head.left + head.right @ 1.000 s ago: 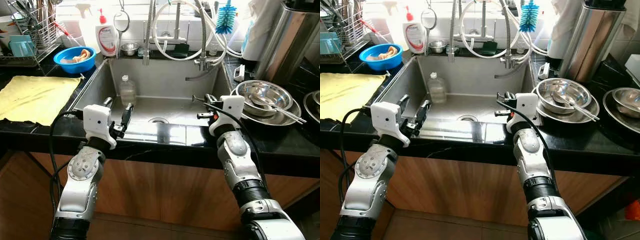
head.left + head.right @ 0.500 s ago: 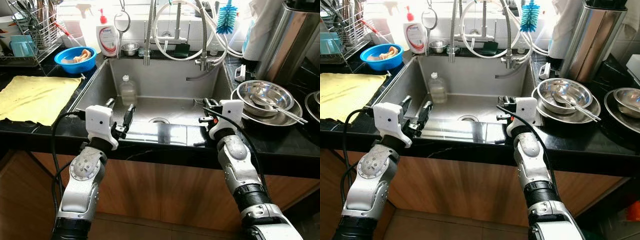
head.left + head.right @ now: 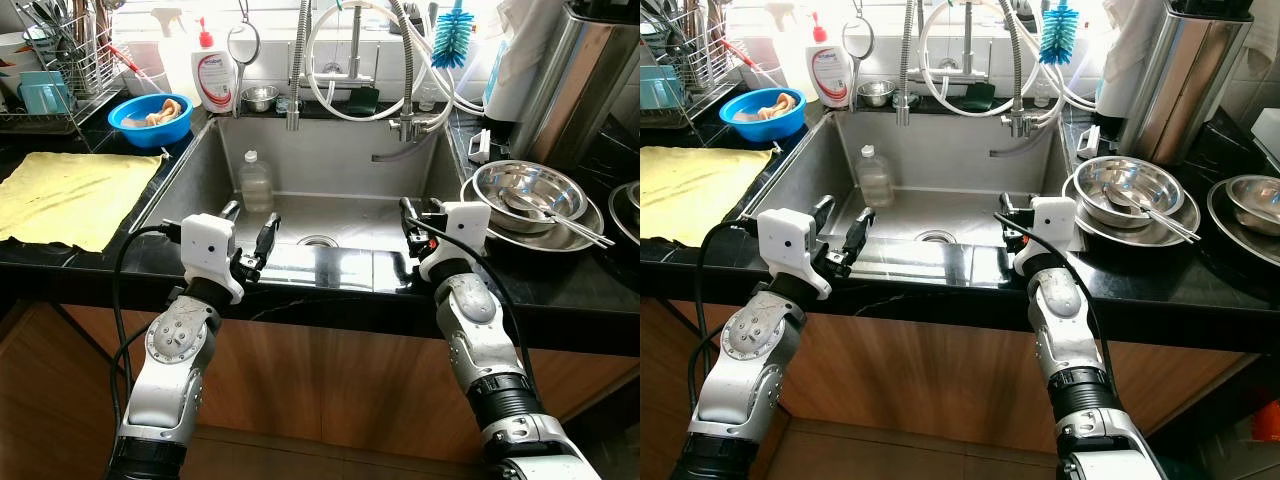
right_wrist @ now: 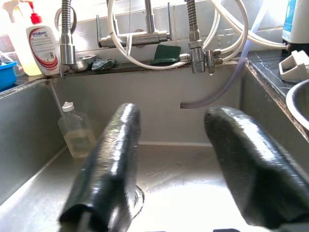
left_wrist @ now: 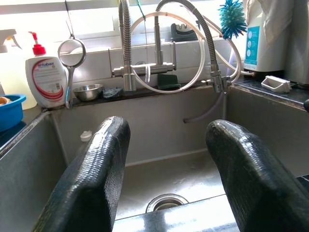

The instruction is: Kitchen organization

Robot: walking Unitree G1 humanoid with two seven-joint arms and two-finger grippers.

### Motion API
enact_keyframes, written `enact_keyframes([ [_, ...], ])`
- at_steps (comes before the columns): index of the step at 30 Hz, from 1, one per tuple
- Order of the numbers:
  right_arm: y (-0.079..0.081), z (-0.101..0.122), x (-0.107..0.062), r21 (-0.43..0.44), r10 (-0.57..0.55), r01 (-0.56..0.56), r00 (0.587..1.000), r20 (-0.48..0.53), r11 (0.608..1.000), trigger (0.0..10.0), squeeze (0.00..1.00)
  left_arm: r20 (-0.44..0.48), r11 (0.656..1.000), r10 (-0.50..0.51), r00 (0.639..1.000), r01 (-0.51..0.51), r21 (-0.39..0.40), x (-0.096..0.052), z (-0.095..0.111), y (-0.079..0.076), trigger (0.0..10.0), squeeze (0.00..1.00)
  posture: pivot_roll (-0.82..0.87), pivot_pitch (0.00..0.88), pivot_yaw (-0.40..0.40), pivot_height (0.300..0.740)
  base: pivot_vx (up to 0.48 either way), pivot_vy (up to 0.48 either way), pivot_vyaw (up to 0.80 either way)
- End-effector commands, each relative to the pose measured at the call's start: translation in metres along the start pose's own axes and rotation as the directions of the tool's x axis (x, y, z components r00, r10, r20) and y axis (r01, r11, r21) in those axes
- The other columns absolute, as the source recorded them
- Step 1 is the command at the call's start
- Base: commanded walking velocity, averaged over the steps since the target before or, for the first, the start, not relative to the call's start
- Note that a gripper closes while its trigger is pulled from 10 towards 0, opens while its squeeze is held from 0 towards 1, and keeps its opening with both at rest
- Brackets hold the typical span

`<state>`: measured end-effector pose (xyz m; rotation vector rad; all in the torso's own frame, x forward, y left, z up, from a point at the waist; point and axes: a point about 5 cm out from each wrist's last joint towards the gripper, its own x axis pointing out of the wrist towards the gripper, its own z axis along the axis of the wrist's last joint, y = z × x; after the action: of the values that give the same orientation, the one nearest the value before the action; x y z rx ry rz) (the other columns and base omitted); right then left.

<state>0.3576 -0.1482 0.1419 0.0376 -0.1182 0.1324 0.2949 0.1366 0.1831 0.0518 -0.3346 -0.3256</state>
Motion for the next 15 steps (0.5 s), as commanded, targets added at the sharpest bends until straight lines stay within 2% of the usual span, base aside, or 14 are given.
enact_keyframes([
  [1, 0.003, 0.002, -0.001, 0.006, 0.008, -0.008, 1.0, 0.005, 1.0, 10.0, 1.0, -0.028, 1.0, -0.003, 1.0, 0.003, -0.007, -0.002, -0.005, 0.001, 10.0, 0.0, 0.01, 0.0, 0.05, 0.74, 0.0, 0.0, 0.0],
  [6, 0.002, 0.003, -0.002, 0.001, 0.001, -0.001, 1.0, 0.006, 1.0, 10.0, 1.0, -0.029, 1.0, -0.01, 1.0, 0.009, -0.009, -0.001, -0.004, 0.0, 10.0, 0.0, 0.01, 0.0, 0.051, 0.74, 0.0, 0.0, 0.0],
  [7, 0.0, 0.007, -0.001, -0.025, -0.015, 0.016, 1.0, 0.023, 1.0, 10.0, 0.8, -0.028, 1.0, -0.01, 1.0, 0.01, -0.01, 0.0, -0.004, -0.001, 10.0, 0.0, 0.0, 0.0, 0.051, 0.74, 0.0, 0.0, 0.0],
  [8, 0.0, 0.007, -0.001, -0.025, -0.015, 0.016, 1.0, 0.023, 1.0, 10.0, 0.8, -0.028, 1.0, -0.01, 1.0, 0.01, -0.01, 0.0, -0.004, -0.001, 10.0, 0.0, 0.0, 0.0, 0.051, 0.74, 0.0, 0.0, 0.0],
  [9, -0.001, 0.016, -0.003, -0.049, -0.039, 0.042, 0.997, 0.064, 0.998, 10.0, 0.0, -0.027, 1.0, -0.009, 1.0, 0.009, -0.011, 0.001, -0.004, -0.001, 10.0, 0.0, 0.0, 0.0, 0.05, 0.74, 0.0, 0.0, 0.0],
  [11, -0.003, 0.025, -0.006, -0.068, -0.062, 0.07, 0.993, 0.105, 0.995, 10.0, 0.0, -0.027, 1.0, -0.008, 1.0, 0.007, -0.011, 0.002, -0.004, -0.001, 10.0, 0.0, 0.0, 0.0, 0.048, 0.74, 0.0, 0.0, 0.0],
  [15, -0.007, 0.054, -0.028, -0.174, -0.099, 0.141, 0.967, 0.234, 0.975, 10.0, 0.0, -0.033, 1.0, -0.005, 0.999, 0.004, -0.014, 0.001, -0.006, -0.001, 10.0, 0.0, -0.02, 0.0, 0.05, 0.74, 0.0, 0.0, 0.0],
])
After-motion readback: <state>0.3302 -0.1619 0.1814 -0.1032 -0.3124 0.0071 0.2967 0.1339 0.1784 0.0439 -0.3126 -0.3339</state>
